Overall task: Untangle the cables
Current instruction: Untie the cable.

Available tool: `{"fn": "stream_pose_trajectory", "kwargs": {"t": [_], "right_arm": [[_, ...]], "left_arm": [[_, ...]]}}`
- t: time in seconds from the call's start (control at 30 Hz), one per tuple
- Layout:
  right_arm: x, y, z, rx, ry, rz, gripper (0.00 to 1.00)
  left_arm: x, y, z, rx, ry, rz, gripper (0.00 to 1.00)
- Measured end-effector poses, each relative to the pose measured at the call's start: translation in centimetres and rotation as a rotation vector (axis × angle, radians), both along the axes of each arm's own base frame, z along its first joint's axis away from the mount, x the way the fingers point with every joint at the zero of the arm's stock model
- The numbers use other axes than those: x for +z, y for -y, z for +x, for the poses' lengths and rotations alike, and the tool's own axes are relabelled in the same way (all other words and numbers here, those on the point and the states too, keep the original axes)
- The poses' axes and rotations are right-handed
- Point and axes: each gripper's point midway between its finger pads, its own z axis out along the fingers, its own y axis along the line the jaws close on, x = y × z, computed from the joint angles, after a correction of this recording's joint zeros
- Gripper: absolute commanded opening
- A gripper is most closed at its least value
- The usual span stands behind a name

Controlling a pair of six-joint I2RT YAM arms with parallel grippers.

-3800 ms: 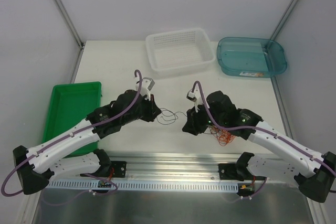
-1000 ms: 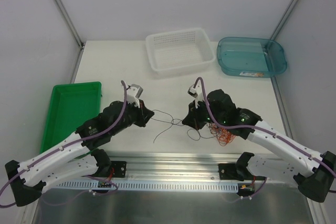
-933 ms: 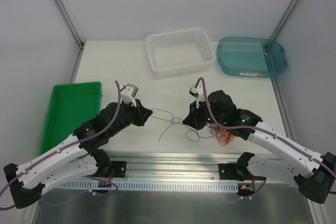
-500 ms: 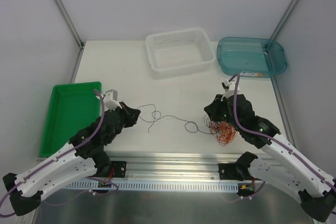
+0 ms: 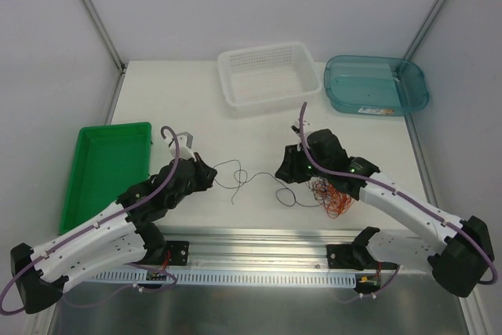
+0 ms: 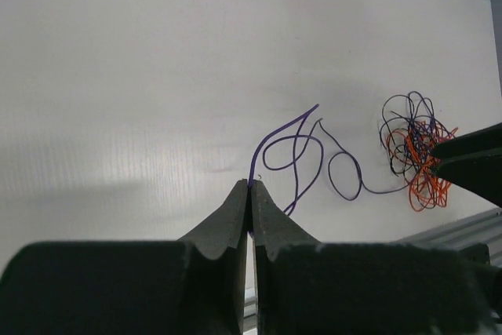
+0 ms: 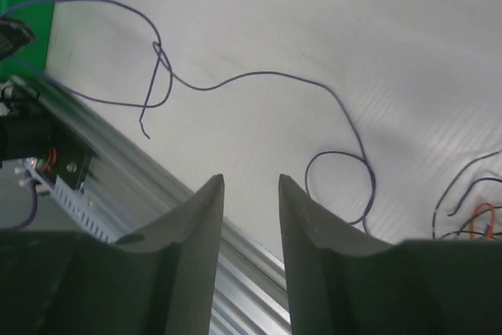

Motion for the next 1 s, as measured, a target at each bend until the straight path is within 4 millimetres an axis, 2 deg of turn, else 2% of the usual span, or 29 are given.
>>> {"fn": "stream_pose_trajectory", "kwargs": {"t": [0.07,0.13,0.3,0.47,0.6,0.7,0.83,1.0], "right_arm": [[-0.4,-1.5,-0.4,0.06,-0.033,0.034,0.46],[-0.2,-3.1,-0.5,0.112,-0.046,0.079,0.49],[-0.4,-6.7,0.0,0.2,-0.082,0.154,0.49],[-1.3,-8.8,0.5,0.246,-0.118,0.182,0.48],[-2.5,-9.8,0.4,0.275,-0.148,0.181,0.47],[-3.3,-10.2,0.1,0.291,-0.171,0.178,0.4],[-3.2,-10.5,0.2,0.305,-0.166,0.192,0.32],[-3.0,-10.9,0.0,0.326,-0.164,0.212,0.3]], "left_arm": [[0.5,0.5,-0.1,-0.038,0.007,0.005,0.0],[0.9,0.9,-0.3,-0.074,0.016,0.008,0.0],[0.9,1.8,-0.7,-0.149,0.02,0.019,0.0],[0.9,2.4,-1.0,-0.191,0.025,0.019,0.0],[0.9,2.5,-1.1,-0.208,0.029,0.027,0.0],[0.9,2.6,-1.2,-0.217,0.029,0.029,0.0],[1.0,2.6,-1.2,-0.221,0.032,0.025,0.0],[1.2,2.6,-1.2,-0.221,0.036,0.02,0.0]]}}
